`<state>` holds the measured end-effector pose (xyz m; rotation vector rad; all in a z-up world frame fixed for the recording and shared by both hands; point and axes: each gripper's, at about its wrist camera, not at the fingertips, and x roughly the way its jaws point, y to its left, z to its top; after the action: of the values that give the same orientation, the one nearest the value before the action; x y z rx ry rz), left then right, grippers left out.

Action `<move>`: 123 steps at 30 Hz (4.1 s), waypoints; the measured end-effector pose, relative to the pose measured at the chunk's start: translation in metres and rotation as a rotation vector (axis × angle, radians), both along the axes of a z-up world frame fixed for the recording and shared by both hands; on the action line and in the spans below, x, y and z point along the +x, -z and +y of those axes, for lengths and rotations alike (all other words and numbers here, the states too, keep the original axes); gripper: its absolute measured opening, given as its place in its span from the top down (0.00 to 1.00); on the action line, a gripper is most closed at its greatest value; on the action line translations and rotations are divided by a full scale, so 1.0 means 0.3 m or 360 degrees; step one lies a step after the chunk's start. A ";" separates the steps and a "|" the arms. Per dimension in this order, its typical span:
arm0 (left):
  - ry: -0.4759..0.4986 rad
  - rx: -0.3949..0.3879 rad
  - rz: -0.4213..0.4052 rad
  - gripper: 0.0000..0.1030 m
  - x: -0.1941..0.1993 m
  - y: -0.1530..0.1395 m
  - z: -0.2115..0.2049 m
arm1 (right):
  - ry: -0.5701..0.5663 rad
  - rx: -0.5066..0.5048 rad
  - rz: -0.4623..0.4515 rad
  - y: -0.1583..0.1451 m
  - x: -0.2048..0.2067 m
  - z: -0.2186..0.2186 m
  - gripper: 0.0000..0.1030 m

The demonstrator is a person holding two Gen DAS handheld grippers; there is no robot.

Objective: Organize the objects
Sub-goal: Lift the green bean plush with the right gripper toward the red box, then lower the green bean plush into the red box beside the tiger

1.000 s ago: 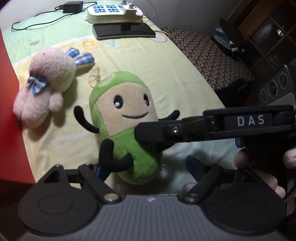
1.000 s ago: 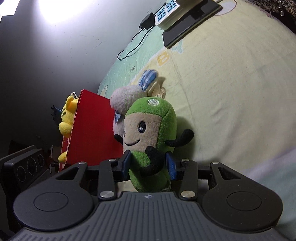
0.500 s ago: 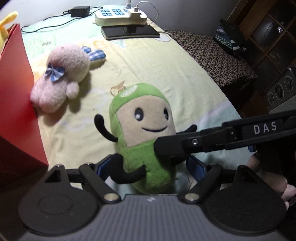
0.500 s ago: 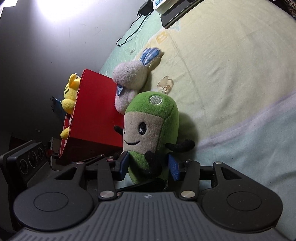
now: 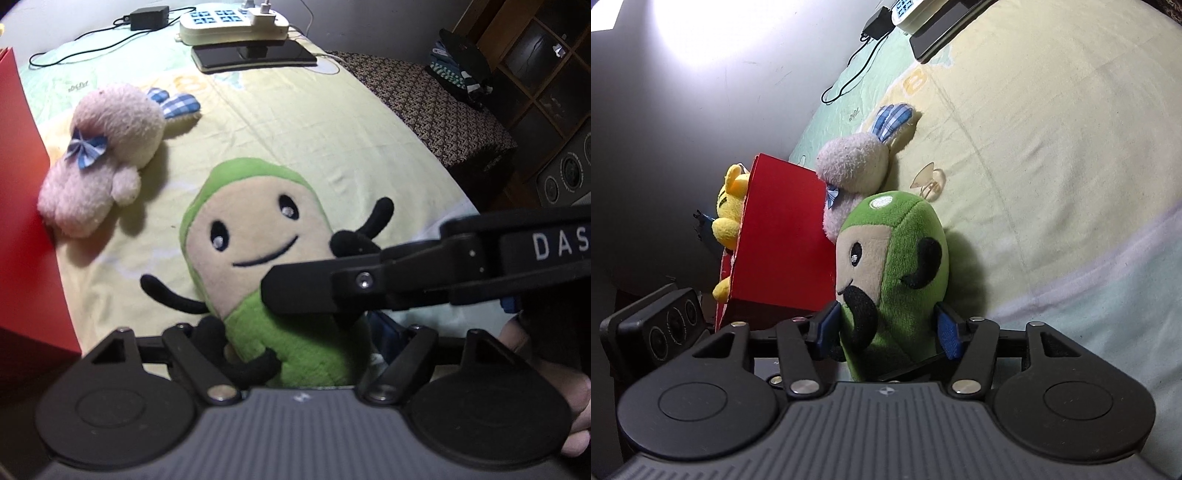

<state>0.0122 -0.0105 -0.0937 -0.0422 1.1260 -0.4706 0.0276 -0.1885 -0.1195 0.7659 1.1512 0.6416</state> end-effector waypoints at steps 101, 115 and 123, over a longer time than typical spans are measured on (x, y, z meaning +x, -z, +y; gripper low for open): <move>-0.0494 0.0215 -0.0219 0.11 0.069 -0.220 0.820 | -0.0114 -0.0184 -0.0509 -0.278 0.111 0.888 0.58; -0.0523 0.0286 -0.0191 0.11 0.055 -0.231 0.816 | -0.0062 -0.0214 -0.0532 -0.312 0.039 0.832 0.52; -0.0535 0.0324 -0.0221 0.11 0.012 -0.263 0.812 | -0.0030 -0.0273 -0.0604 -0.334 -0.006 0.811 0.52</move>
<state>0.0158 0.2330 -0.0148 -0.0199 1.0011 -0.0572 0.0258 0.0549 -0.0194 0.4628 0.8514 0.6614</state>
